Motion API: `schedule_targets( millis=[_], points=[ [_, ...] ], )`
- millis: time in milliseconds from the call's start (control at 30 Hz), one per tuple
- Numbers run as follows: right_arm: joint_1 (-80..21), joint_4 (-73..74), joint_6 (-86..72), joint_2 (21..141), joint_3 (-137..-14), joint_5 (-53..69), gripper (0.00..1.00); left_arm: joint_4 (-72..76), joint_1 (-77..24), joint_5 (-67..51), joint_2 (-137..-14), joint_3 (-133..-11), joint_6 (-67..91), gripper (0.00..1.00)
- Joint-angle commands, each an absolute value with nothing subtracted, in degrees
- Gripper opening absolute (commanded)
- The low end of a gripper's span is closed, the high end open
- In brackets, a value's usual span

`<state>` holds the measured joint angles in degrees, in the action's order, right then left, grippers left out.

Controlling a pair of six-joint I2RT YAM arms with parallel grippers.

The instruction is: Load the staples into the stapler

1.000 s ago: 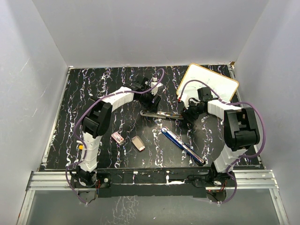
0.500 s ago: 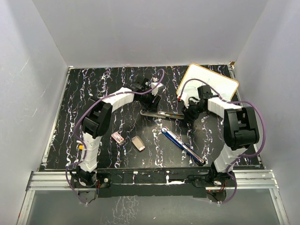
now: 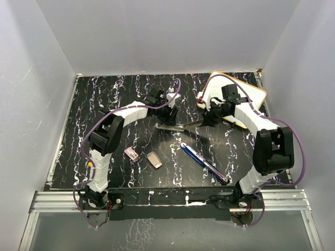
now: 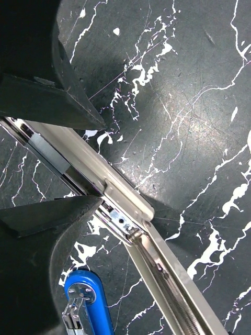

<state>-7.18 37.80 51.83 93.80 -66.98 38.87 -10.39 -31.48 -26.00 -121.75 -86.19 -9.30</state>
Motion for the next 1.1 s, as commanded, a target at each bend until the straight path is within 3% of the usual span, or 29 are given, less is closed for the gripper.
schedule_targets(
  millis=[0,500,1067],
  points=[
    [-11.2,32.1,42.6,91.6,-71.7,48.2,0.21,-16.7,-32.0,-23.6,-123.6,-81.4,-11.0,0.5],
    [-19.3,21.5,30.5,95.8,-77.2,48.6,0.22,-14.8,-32.0,-26.8,-123.1,-77.5,-10.3,0.49],
    [-21.8,9.4,18.4,98.7,-73.0,47.4,0.19,-13.1,-30.3,-30.8,-121.7,-77.5,-9.1,0.48]
  ],
)
